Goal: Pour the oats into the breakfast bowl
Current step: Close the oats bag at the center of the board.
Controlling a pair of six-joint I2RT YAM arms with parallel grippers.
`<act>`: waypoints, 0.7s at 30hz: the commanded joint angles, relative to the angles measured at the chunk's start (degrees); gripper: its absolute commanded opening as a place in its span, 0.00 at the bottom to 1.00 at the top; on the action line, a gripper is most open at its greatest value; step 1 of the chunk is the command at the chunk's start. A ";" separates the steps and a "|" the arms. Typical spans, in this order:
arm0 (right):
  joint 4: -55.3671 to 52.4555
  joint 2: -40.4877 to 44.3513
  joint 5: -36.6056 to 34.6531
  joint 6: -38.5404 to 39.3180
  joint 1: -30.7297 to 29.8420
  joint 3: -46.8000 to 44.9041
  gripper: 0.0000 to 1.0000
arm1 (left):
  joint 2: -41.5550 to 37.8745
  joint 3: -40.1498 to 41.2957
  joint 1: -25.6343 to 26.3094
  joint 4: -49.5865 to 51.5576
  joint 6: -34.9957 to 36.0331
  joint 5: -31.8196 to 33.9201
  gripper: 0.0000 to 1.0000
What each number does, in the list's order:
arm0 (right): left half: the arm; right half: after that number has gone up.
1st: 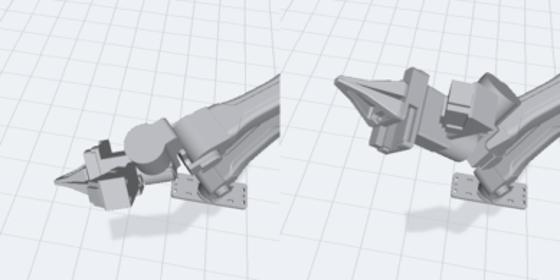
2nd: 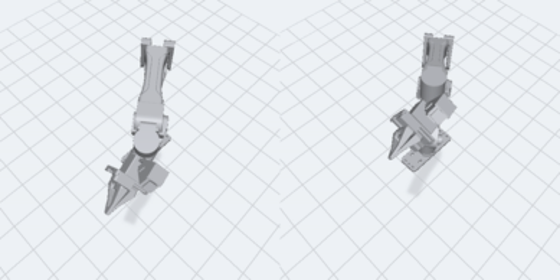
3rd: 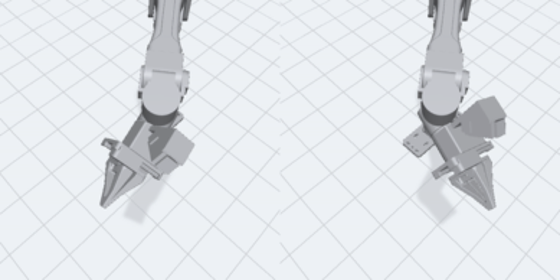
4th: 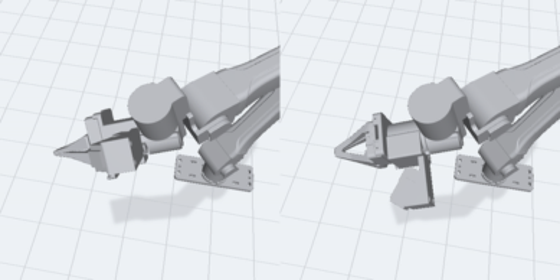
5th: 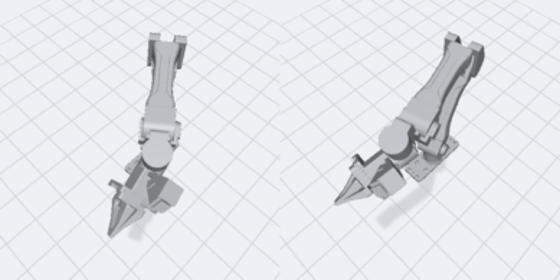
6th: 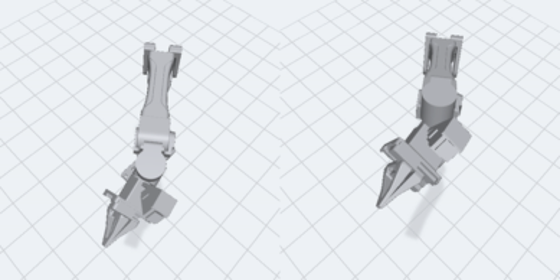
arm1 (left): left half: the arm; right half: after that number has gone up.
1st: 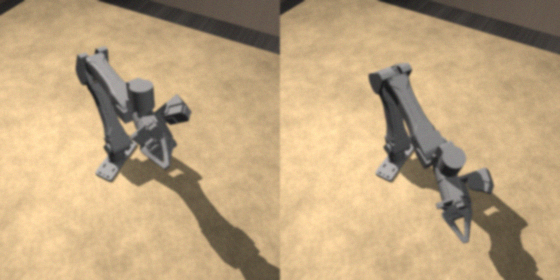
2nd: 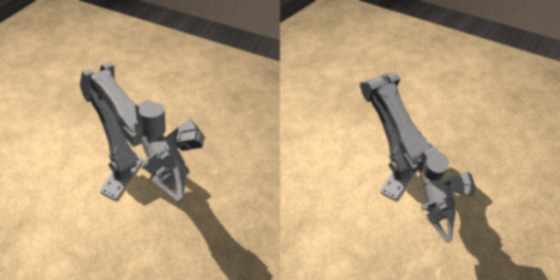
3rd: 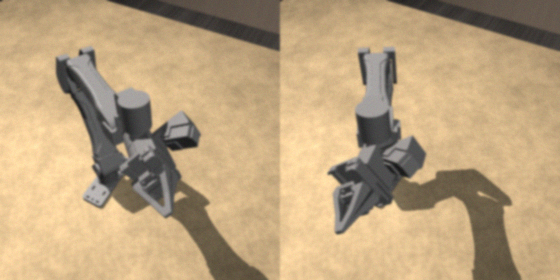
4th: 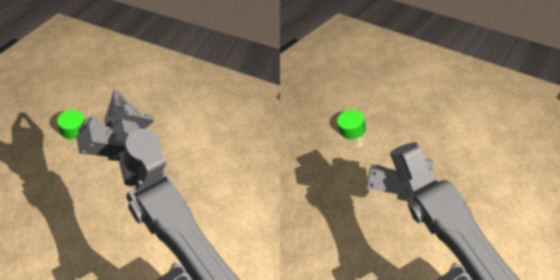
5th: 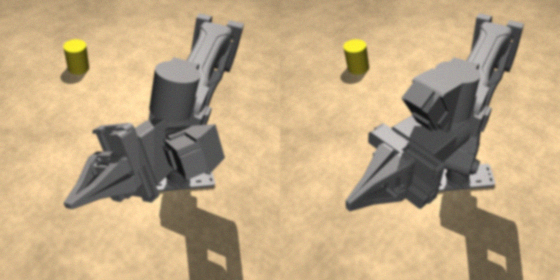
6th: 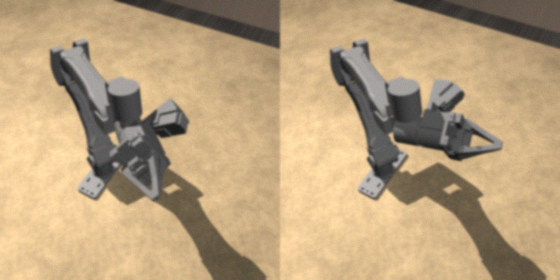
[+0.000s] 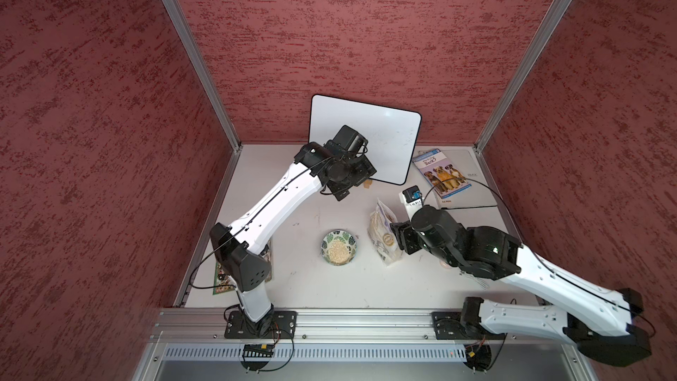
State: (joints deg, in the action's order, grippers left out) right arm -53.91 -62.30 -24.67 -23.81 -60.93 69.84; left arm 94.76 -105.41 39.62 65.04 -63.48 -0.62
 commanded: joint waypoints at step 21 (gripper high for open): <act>-11.42 -12.03 3.90 2.57 5.34 5.04 0.43 | -36.39 48.66 -0.60 -18.15 6.91 15.47 0.99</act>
State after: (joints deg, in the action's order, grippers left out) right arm -64.05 -75.53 -21.54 -20.97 -56.21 75.09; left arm 59.55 -57.87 39.05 50.09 -57.98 15.25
